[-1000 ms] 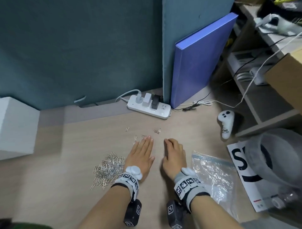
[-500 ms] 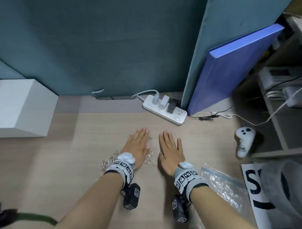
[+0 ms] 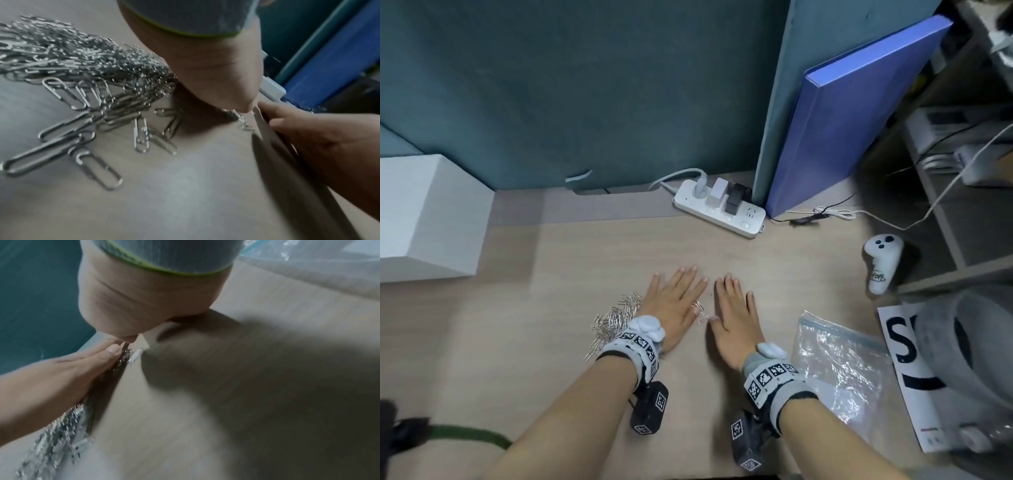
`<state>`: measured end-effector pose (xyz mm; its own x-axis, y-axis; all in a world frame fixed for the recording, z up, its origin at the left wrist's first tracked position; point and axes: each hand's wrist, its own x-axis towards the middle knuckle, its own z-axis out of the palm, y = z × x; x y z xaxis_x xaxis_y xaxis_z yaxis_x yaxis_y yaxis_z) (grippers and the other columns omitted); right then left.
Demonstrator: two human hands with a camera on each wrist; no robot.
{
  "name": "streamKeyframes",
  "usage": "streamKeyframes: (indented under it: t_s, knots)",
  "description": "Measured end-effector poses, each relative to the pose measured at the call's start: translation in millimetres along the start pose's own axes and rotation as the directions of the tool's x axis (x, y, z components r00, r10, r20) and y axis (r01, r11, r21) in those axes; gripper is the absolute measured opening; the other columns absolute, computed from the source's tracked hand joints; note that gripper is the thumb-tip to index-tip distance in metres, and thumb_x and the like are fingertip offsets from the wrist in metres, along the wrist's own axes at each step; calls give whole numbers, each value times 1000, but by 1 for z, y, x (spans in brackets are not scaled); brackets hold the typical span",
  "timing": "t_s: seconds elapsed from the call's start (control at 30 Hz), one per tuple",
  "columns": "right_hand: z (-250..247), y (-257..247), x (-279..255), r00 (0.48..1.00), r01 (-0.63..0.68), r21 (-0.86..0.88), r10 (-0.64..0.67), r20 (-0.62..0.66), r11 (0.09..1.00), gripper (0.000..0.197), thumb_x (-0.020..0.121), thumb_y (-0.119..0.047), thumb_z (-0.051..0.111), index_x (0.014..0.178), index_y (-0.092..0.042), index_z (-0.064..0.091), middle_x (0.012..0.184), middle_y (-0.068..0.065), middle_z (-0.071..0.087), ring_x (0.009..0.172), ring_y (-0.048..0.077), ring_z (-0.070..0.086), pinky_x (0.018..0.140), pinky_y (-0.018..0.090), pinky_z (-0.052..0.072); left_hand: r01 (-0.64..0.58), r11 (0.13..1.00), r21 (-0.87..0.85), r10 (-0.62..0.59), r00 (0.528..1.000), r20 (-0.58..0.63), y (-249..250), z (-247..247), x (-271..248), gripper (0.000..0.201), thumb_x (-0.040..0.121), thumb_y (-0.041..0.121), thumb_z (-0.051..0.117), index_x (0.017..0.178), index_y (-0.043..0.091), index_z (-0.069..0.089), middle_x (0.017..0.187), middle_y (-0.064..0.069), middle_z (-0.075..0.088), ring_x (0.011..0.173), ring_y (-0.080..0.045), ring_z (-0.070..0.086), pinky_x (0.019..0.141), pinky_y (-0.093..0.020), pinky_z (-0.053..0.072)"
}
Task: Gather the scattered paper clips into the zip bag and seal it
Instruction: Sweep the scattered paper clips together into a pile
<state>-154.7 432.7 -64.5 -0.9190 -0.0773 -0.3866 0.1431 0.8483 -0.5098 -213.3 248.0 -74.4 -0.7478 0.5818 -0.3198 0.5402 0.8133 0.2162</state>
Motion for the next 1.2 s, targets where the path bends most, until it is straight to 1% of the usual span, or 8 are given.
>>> streamKeyframes:
  t_s: [0.13, 0.37, 0.5, 0.67, 0.8, 0.9, 1.03, 1.2]
  knots:
    - [18, -11, -5, 999, -38, -94, 39, 2, 995, 68, 105, -36, 22, 161, -23, -15, 167, -5, -25, 151, 9, -31, 124, 43, -18, 25, 999, 37, -23, 999, -47, 5, 10, -11, 66, 105, 47, 16, 161, 22, -5, 169, 4, -8, 156, -17, -6, 125, -52, 10]
    - [48, -52, 1, 1000, -8, -137, 8, -3, 991, 66, 105, -39, 17, 161, -25, -14, 167, -7, -23, 152, 9, -28, 125, 46, -16, 44, 999, 29, -42, 997, -60, -38, 28, -64, 67, 106, 49, 10, 161, 15, -6, 170, 0, -7, 155, -14, -11, 127, -43, 6]
    - [64, -80, -4, 999, 51, -133, -49, 18, 990, 64, 105, -39, 15, 161, -25, -15, 166, -8, -25, 151, 8, -28, 125, 44, -15, 70, 997, 22, -66, 987, -145, -55, 27, -96, 70, 107, 51, 22, 162, 15, -1, 170, 0, -3, 156, -14, -8, 127, -45, 5]
    - [81, -108, -10, 992, 106, 2, -106, 71, 994, 70, 105, -29, 31, 162, -26, -9, 167, -10, -22, 151, 5, -27, 126, 43, -13, 189, 982, -3, -187, 973, -137, -68, 26, -136, 95, 93, 76, 29, 161, 19, -7, 170, -2, -10, 156, -20, -9, 124, -57, 3]
    - [73, -103, -18, 984, 13, 197, 22, -176, 980, 75, 87, -10, 56, 156, -26, 32, 169, -2, 16, 154, 17, 12, 126, 40, 15, 204, 979, 8, -203, 977, -72, -61, 35, -142, 110, 83, 91, 24, 160, 22, -13, 169, -5, -14, 156, -25, -12, 121, -63, 0]
    - [73, -89, -27, 939, -83, 205, 146, -310, 975, 59, 81, -11, 63, 138, -22, 51, 139, 5, 42, 127, 29, 43, 108, 44, 40, 212, 977, -14, -213, 972, -96, -56, 39, -131, 104, 86, 89, 21, 159, 25, -17, 168, -4, -19, 155, -24, -15, 122, -62, -2]
    - [81, -88, -29, 977, -5, 262, 61, -206, 965, 49, 84, -9, 66, 130, -20, 55, 123, 1, 47, 111, 22, 54, 102, 41, 47, 176, 983, -59, -182, 974, -136, -61, 43, -112, 89, 97, 75, 22, 161, 21, -6, 170, -3, -11, 156, -20, -9, 124, -57, 5]
    - [79, -97, -22, 994, 3, 356, 36, -103, 935, 78, 76, -12, 73, 146, -28, 40, 121, -8, 36, 91, 15, 61, 93, 38, 55, 81, 983, -162, -119, 962, -244, -71, 34, -93, 75, 103, 56, 35, 162, 20, 7, 170, -1, 4, 157, -17, -1, 126, -48, 11]
